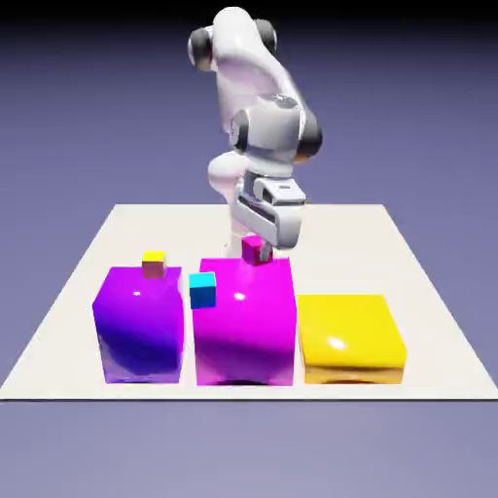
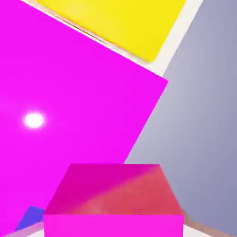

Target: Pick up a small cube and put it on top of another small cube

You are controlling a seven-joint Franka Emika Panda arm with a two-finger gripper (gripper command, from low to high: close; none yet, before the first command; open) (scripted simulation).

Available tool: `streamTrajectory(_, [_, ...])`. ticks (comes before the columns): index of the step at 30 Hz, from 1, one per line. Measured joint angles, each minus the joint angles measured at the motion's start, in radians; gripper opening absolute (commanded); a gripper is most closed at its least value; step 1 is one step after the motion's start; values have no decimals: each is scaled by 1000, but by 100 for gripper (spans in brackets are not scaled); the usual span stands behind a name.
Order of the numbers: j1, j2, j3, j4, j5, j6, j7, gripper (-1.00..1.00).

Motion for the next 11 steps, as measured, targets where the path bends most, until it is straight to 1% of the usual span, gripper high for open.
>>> streamTrajectory(1, [-35,-19,-10,7,-12,-20,-43,-100])
streamTrajectory(3, [-18,-22,-37,-18,-27,-13,-73,-100])
streamTrajectory(7, [-22,82,-83,-93,2,161,-97,-100])
streamTrajectory(8, [-22,100,-91,-107,7,191,-101,100])
streamTrajectory(10, [-22,100,-91,-107,8,193,-102,100])
streamTrajectory(11, [-21,74,-80,-88,1,149,-96,100])
